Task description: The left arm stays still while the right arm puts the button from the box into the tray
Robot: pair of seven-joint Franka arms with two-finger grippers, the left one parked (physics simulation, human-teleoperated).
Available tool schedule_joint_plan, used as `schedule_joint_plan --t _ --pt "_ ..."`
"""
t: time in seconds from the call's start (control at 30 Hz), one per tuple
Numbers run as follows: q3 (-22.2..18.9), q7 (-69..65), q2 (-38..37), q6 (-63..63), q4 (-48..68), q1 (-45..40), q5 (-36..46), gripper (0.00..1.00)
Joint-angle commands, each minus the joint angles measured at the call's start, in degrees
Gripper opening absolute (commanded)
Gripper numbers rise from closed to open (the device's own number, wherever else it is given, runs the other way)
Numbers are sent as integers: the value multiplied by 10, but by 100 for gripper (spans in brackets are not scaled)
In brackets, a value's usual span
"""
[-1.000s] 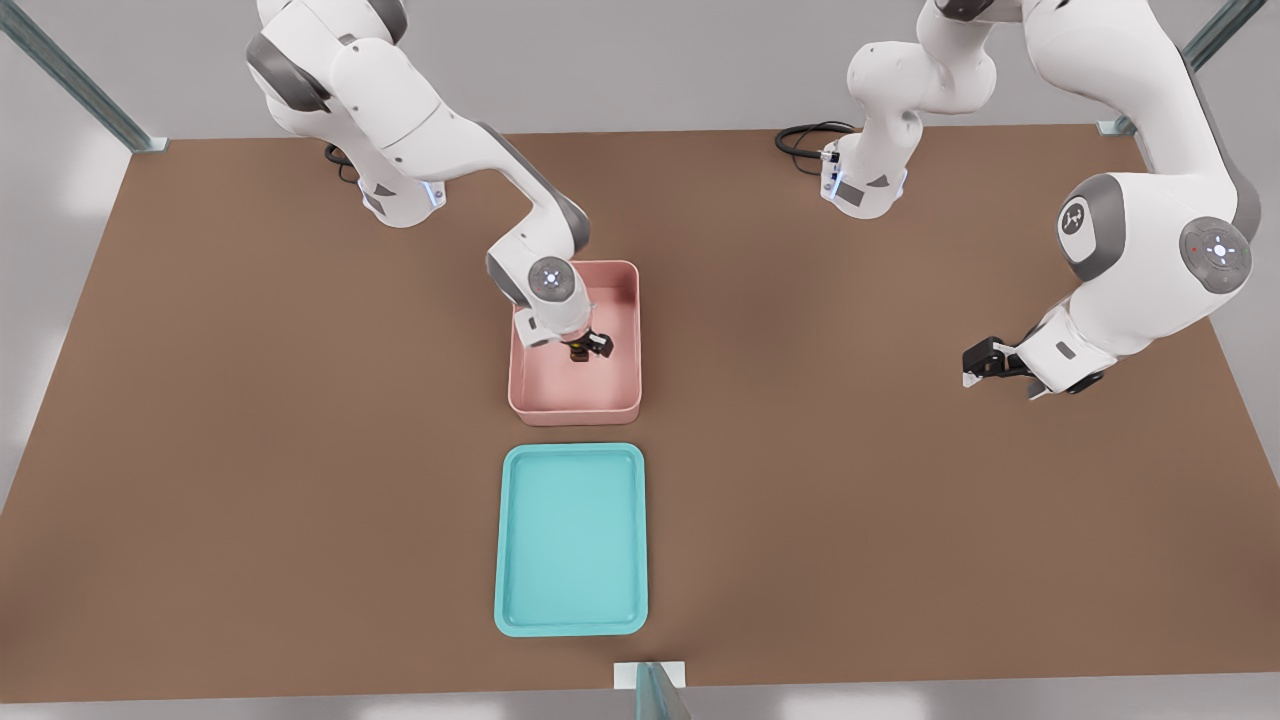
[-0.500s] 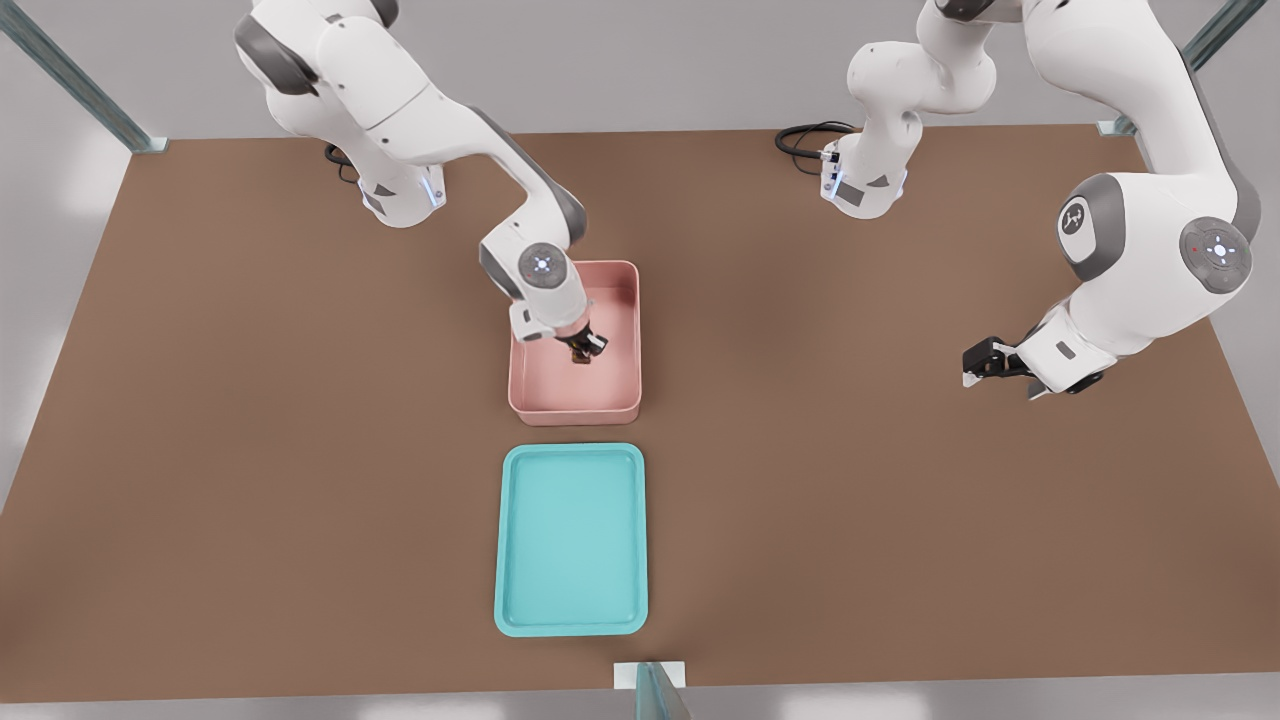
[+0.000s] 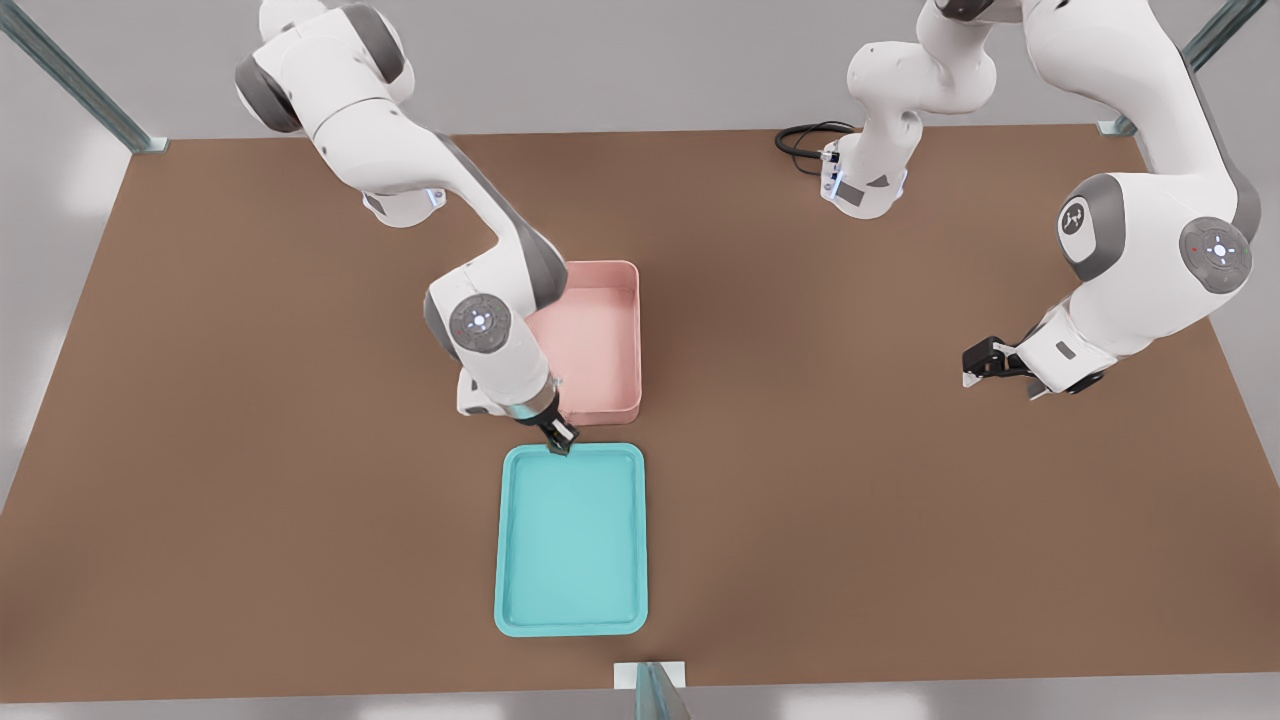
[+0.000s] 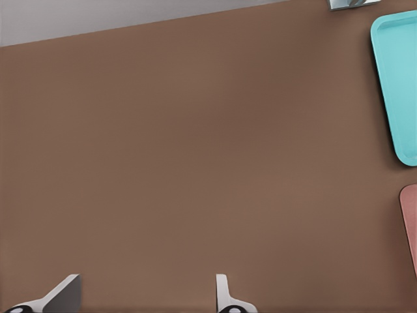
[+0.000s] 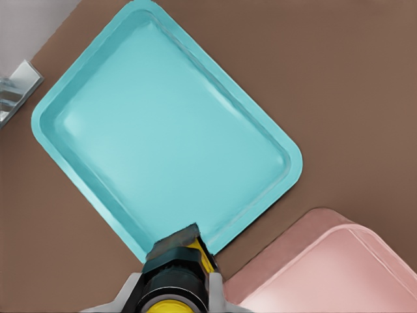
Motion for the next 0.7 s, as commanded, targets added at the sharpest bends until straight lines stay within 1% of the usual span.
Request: schedule_joint_plan --t 0.0,0.1,0.17,0.37,0.53,0.57,0.6,0.67 --pt "-13 6 40 -108 67 0 -2 39" --pt "-25 6 101 -108 142 1 -2 39" --pt "-29 9 146 -98 170 1 -2 39" --pt "-23 14 204 -49 202 5 -2 39" --pt "-26 13 210 -35 202 6 -2 40" --pt "-26 9 210 -35 202 5 -2 81" --pt "-26 9 210 -35 202 5 -2 100" --pt "-27 8 209 -35 202 5 -2 100"
